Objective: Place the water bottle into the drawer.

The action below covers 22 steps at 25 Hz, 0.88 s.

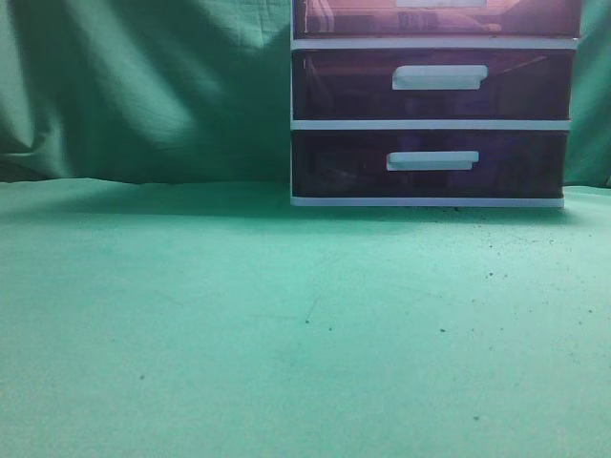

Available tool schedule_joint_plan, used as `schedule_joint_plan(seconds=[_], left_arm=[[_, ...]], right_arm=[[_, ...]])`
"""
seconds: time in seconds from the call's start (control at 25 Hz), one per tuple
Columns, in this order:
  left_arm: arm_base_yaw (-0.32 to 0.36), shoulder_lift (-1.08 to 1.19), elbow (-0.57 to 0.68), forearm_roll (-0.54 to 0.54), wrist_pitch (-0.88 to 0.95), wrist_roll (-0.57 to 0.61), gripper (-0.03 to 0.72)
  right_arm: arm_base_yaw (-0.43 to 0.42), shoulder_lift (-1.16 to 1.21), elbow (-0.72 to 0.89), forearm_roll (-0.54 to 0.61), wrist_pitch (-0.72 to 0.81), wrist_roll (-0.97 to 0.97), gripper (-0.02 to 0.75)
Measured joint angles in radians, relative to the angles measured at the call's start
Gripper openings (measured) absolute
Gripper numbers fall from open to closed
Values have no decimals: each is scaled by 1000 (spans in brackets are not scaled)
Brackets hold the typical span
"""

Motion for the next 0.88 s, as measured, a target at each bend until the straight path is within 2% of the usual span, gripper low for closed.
schedule_joint_plan(seconds=[0.16,0.32,0.52,0.88], left_arm=[[0,0,0,0,0,0,0],[0,0,0,0,0,0,0],[0,0,0,0,0,0,0],[0,0,0,0,0,0,0]], right_arm=[[-165,-112,115,-9,-45,34,0],[-247,-160,195,-9,-52,74,0],[-261,-160,281,-28,-102,91,0],[-261,-160,284,-92,-87,161,0]])
